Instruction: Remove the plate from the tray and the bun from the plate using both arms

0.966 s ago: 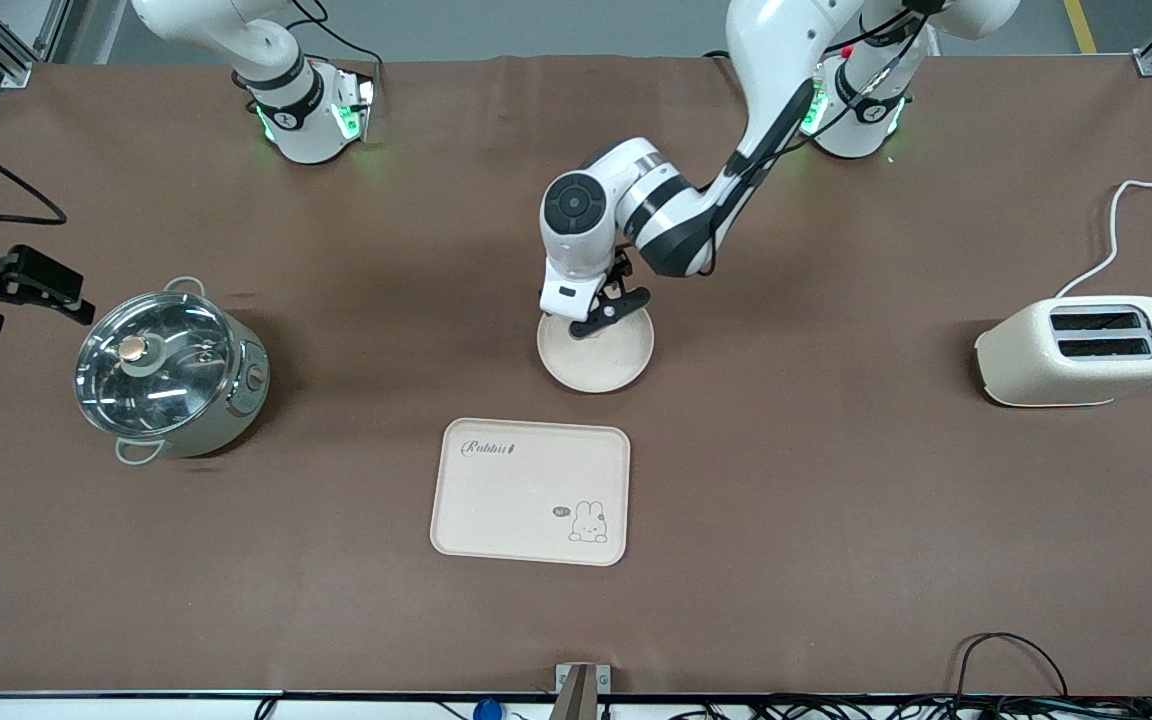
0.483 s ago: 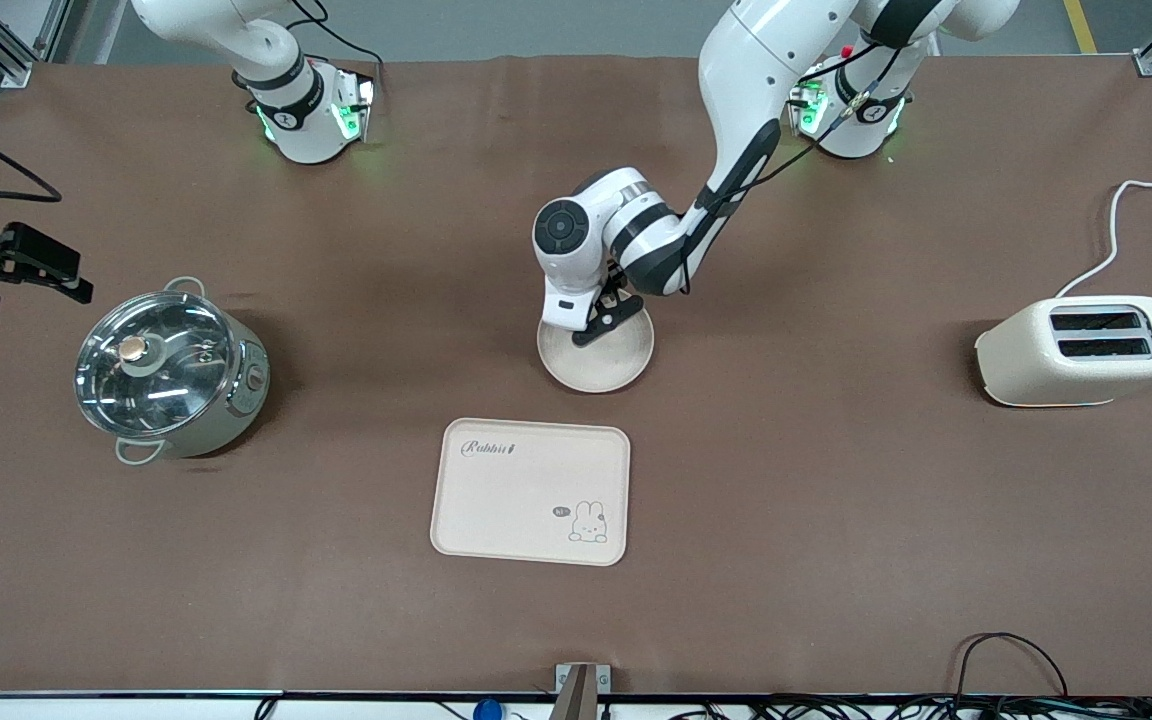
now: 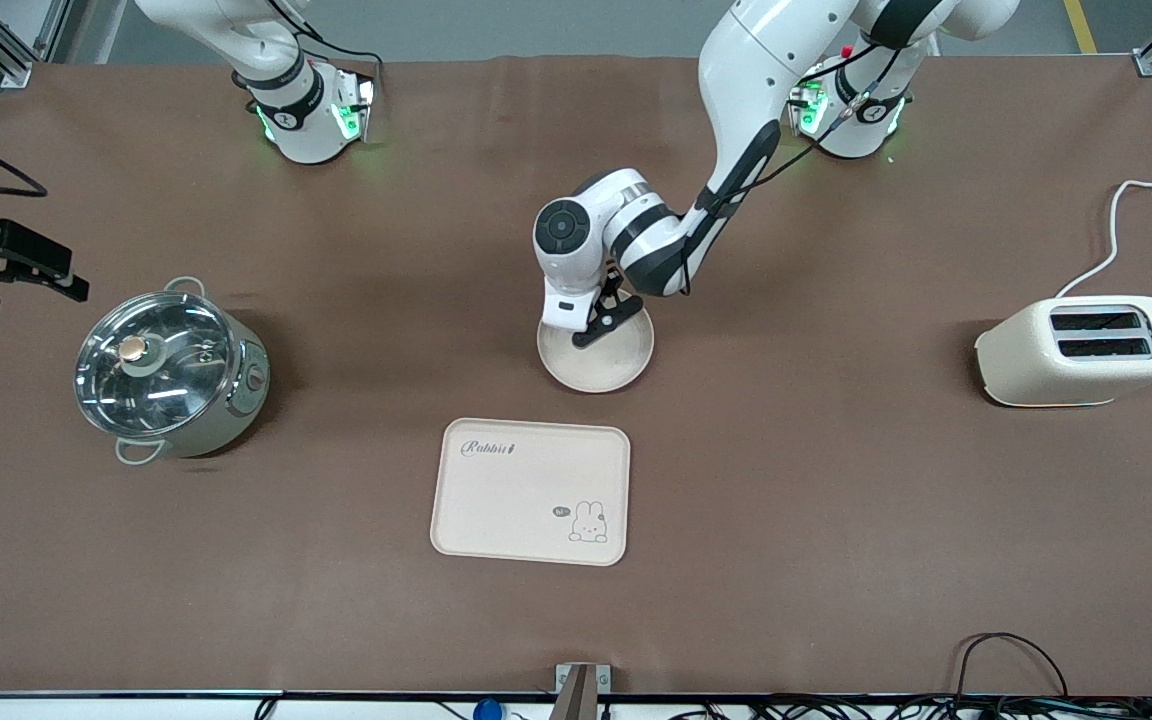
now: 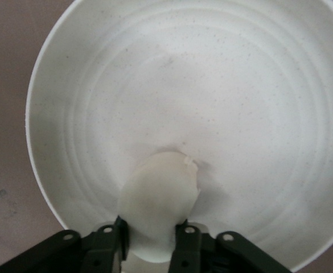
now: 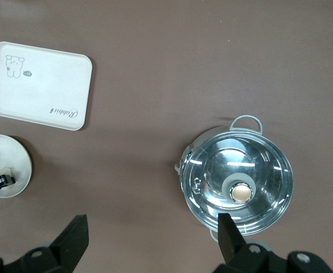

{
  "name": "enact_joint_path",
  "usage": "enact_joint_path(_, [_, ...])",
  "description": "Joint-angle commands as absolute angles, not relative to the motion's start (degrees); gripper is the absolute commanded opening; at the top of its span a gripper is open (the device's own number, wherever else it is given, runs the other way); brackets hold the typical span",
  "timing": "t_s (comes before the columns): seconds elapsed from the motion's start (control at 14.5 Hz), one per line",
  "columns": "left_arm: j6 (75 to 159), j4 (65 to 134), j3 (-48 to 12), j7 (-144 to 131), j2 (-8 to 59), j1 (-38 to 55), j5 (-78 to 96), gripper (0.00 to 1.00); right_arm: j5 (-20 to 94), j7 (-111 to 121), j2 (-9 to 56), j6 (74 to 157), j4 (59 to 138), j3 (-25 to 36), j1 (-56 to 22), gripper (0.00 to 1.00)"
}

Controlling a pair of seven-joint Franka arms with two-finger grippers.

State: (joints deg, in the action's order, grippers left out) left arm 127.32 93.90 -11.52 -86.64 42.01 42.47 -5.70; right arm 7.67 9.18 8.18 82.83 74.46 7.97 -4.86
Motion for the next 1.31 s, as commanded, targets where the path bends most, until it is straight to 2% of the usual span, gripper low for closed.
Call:
enact_joint_path(0.0, [126.9,93.8,-11.4,-87.4,39.0,41.8,-6.9,0.21,4.7,9.1,5.0,82.0,76.7,3.6,-1.8,1.0])
enact_joint_path(0.14, [126.5,92.2,-11.2,-87.3,37.1,39.5,-6.3,0.21,4.0,8.7,2.3,82.9,80.4,3.3,-1.3,1.0])
enact_joint_path(0.34, [124.9,89.9,-11.1,-86.6,35.5,35.4,-7.0,0.21,3.9,8.7,-4.1,86.6,88.9,-2.9,3.4,1.0])
enact_joint_path(0.62, [124.5,89.0,-10.8,-77.5,33.1,26.2,-7.1,0.2,2.5,8.7,-6.2,87.1,91.4,-2.9,2.2,1.0])
enact_joint_path(0.83, [121.5,89.0,-10.9,-72.1,31.0,20.9,-7.1,0.19,0.5,8.5,-11.3,90.9,98.8,-2.8,0.7,1.0])
enact_joint_path(1.03, [118.2,89.3,-11.1,-60.5,30.8,14.0,-7.0,0.17,1.0,6.2,-11.2,90.1,97.4,1.4,0.0,1.0])
enact_joint_path(1.24, [119.0,89.2,-11.1,-51.9,34.0,8.5,-6.9,0.17,0.4,0.7,-11.2,89.8,96.9,2.0,-0.2,1.0])
